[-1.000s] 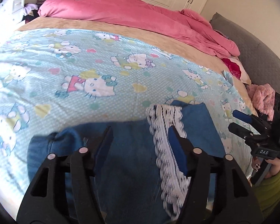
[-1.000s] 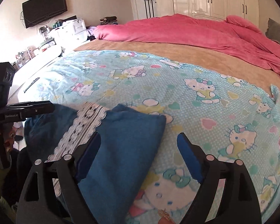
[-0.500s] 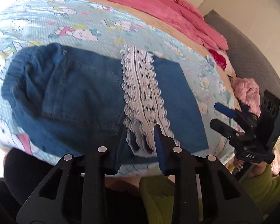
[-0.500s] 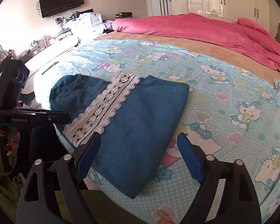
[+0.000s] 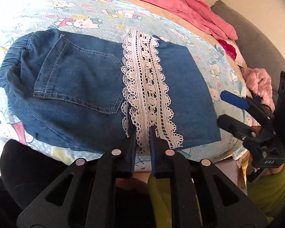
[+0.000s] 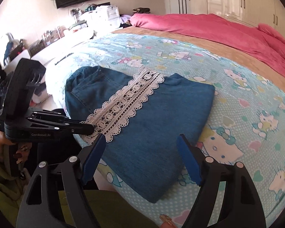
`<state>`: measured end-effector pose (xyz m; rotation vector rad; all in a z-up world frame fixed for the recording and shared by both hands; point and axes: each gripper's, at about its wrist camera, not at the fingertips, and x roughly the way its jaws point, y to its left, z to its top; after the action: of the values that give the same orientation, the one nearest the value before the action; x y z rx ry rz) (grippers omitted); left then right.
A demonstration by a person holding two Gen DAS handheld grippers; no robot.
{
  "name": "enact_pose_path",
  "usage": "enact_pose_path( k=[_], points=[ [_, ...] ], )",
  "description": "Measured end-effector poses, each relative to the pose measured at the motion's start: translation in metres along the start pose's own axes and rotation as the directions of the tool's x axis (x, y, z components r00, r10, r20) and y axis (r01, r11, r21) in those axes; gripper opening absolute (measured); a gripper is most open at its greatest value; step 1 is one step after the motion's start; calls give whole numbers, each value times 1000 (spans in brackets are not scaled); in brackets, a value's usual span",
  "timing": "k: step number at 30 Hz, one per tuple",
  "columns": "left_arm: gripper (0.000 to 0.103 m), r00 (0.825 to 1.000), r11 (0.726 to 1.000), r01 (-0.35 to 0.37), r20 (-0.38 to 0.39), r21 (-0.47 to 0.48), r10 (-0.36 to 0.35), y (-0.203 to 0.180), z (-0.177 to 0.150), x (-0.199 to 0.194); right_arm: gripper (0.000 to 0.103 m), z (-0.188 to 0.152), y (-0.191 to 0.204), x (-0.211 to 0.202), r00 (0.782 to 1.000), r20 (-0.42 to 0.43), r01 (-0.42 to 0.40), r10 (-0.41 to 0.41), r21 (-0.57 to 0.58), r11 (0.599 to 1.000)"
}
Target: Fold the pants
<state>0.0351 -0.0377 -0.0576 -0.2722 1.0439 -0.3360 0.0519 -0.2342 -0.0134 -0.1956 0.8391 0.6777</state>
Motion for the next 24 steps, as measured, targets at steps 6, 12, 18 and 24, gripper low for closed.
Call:
enact_pose_path(
  k=[6, 12, 18, 24],
  points=[
    [15, 999, 998, -37, -2, 45, 37, -5, 0, 4, 68, -20, -8, 35, 992, -125, 34, -31, 24, 999],
    [26, 998, 994, -70, 7, 83, 70, -10, 0, 3, 68, -27, -12, 29, 994, -107, 25, -21, 37, 999],
    [35, 996, 993, -83, 24, 89, 81, -12, 2, -4, 70, -27, -17, 11, 997, -80, 22, -15, 82, 996],
    [48, 994, 990, -97, 50, 102, 93, -17, 3, -12, 84, -26, -27, -8, 998, -42, 48, -43, 131, 990]
  ],
)
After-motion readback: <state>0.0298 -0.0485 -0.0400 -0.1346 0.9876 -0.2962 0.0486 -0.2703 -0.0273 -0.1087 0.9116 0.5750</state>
